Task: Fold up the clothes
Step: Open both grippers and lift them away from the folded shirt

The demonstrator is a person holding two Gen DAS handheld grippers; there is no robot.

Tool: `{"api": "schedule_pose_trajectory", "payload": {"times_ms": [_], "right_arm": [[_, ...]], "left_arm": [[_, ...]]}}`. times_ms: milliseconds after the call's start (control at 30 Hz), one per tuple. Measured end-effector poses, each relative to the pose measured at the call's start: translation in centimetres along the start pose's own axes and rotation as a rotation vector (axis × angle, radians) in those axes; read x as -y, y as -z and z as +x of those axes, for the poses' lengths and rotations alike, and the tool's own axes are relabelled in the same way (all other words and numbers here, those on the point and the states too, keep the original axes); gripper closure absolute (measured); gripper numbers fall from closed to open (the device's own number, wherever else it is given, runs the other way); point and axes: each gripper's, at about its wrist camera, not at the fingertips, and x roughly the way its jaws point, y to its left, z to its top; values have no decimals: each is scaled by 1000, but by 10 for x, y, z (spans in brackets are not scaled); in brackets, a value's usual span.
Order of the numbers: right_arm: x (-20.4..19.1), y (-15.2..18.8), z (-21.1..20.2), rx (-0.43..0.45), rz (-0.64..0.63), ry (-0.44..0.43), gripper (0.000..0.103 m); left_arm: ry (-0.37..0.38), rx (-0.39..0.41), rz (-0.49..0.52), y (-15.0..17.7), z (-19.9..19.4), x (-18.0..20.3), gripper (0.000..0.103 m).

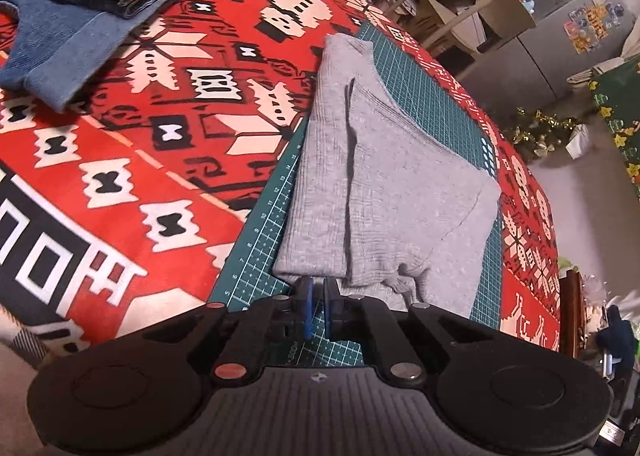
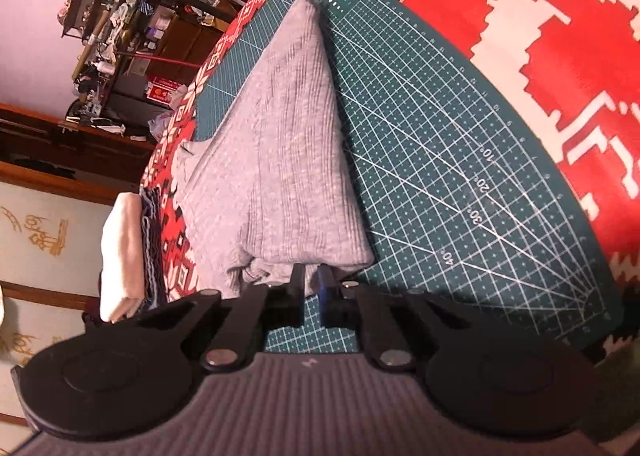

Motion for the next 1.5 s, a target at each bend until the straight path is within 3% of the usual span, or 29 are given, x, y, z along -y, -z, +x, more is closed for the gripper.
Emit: {"api": "schedule_pose_trajectory", "payload": {"times_ms": [100, 233, 300, 333, 467, 600, 633, 767, 900, 967, 1167, 1333, 1433, 1500], "right_arm": [[-8, 1, -9, 22, -40, -1, 81], [-26, 0, -25, 55, -144, -25, 75], [-34, -3, -31, 79, -178, -11, 66], [-37, -6, -33, 89, -189, -1, 64], [-50, -19, -40, 109, -237, 29, 52], [-67, -35, -47, 149, -342, 74, 25], [-72, -39, -48, 177, -384, 99, 17], [-94, -52, -43, 243, -564, 221, 2], [-110, -67, -24, 243, -681, 274, 1], [-119, -71, -16, 292, -732, 316, 1], [-133, -72, -10, 461, -861, 468, 1], [-131, -81, -18, 453, -776, 451, 1], [-134, -91, -21, 388, -763, 407, 1], [-135, -94, -21, 384, -772, 426, 1]], "left_arm": [[45, 35, 18, 2, -11, 1, 91], [90, 77, 33, 0, -21, 2, 82], [104, 97, 31, -3, -23, 4, 68], [109, 109, 29, -6, -24, 5, 67], [93, 151, 37, -25, -21, 7, 61], [46, 188, 84, -50, -16, 11, 58], [28, 203, 102, -57, -14, 12, 57], [-9, 239, 166, -81, -4, 9, 52], [-16, 246, 189, -98, 8, 9, 47], [-47, 265, 190, -101, 11, 12, 45], [-242, 322, 253, -95, 14, 34, 35], [-280, 339, 347, -86, 11, 50, 34], [-304, 335, 448, -83, 9, 64, 33], [-290, 352, 476, -80, 6, 68, 26]]}}
